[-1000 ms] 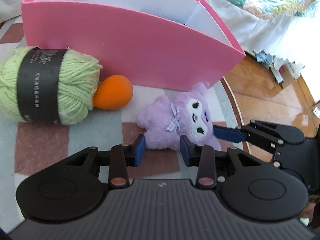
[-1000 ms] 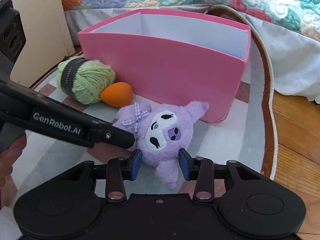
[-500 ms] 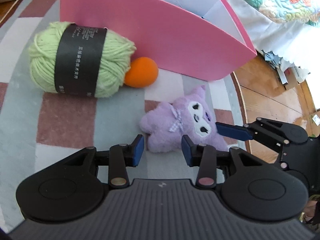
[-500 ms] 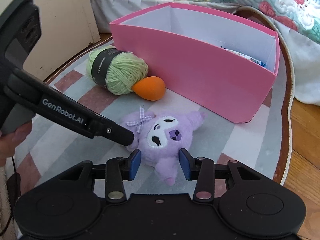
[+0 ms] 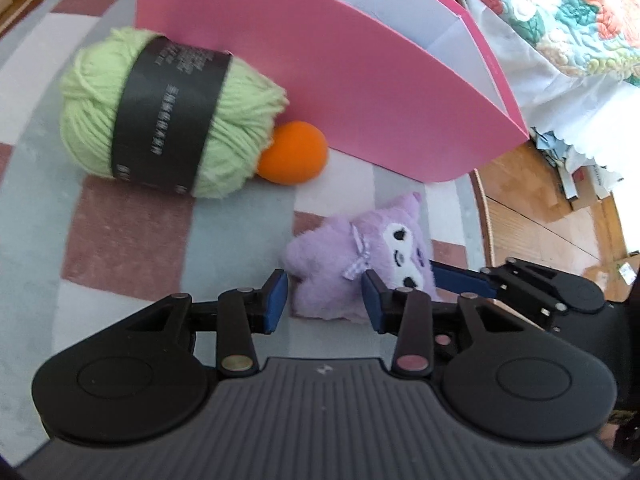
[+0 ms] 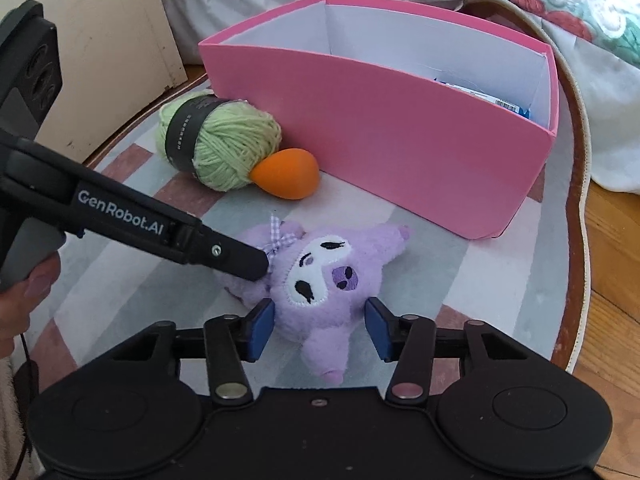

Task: Organize objects
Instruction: 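Close the left tool on the purple plush toy while the right tool pinches its other side, then lift the plush toy with both tools up over the pink box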

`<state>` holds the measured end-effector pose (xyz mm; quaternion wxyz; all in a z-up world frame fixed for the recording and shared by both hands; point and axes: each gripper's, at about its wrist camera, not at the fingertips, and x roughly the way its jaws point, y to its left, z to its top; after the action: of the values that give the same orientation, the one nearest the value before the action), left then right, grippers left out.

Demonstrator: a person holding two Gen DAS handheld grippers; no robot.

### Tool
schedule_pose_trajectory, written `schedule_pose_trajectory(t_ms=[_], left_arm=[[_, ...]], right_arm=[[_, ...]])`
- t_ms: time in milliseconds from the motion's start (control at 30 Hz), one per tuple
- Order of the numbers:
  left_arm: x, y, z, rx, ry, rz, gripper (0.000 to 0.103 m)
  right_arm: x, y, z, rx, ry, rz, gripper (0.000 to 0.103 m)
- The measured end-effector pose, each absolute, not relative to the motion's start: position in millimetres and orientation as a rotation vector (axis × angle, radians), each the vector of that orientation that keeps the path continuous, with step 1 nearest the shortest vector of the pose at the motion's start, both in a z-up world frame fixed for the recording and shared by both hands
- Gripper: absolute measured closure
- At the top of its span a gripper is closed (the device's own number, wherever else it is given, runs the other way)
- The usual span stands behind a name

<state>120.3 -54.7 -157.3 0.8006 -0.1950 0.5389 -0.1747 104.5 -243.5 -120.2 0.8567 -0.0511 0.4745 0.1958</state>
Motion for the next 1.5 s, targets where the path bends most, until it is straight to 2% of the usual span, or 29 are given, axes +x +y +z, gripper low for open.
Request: schedule_pose_trajectory(t_ms=[200, 567, 1500], left_arm=[[118, -67, -158, -0.359, 1.136, -0.379, 0.070], [108, -66, -138, -0.320, 1.132, -0.393, 0.071], [88, -59, -37, -0.172, 1.164, -0.345, 0.072]], right_arm=[[106, -244, -126, -0.103, 1.003, 0.407, 0.049], [102, -239, -119, -0.118, 0.996, 0.407, 0.050], [93, -206, -31, -0.131, 1.047, 0.446, 0.049]])
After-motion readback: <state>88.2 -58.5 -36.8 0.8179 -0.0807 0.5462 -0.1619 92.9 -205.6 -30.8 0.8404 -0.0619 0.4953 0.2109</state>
